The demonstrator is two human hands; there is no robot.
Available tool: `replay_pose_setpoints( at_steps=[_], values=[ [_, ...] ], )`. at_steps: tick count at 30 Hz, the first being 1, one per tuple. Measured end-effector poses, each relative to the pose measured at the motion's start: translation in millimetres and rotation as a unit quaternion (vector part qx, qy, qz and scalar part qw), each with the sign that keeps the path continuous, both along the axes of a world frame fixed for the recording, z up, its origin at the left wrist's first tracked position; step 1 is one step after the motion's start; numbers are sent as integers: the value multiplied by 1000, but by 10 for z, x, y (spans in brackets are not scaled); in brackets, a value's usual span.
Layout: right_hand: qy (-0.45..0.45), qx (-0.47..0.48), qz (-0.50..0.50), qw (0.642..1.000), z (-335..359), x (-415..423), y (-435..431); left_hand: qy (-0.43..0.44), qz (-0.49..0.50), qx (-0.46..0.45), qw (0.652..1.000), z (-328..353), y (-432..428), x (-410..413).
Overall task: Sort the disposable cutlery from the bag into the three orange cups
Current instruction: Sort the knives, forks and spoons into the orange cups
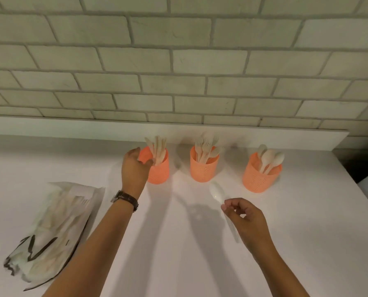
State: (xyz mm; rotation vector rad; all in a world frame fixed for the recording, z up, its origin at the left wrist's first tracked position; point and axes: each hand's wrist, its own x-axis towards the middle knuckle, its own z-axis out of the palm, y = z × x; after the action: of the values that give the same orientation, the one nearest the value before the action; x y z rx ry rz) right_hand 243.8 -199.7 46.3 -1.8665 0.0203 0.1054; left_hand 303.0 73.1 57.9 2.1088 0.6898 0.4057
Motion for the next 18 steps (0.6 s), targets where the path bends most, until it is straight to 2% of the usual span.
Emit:
replay_pose_setpoints(
  at_steps=[4, 9, 14, 18],
  values=[
    [0, -11, -35, 999, 43, 159, -179, -51, -33, -16, 998, -3, -294, -244],
    [-53, -35, -88, 994, 278, 515, -540, -48, -106, -84, 990, -21, -793, -553],
    [-128, 20, -150, 980, 625, 959, -859, -33, -120, -144, 982, -92, -1006, -718],
    [-116, 11, -179, 977, 517, 1300, -956, -16, -119, -153, 981, -160, -1059, -829]
  ],
)
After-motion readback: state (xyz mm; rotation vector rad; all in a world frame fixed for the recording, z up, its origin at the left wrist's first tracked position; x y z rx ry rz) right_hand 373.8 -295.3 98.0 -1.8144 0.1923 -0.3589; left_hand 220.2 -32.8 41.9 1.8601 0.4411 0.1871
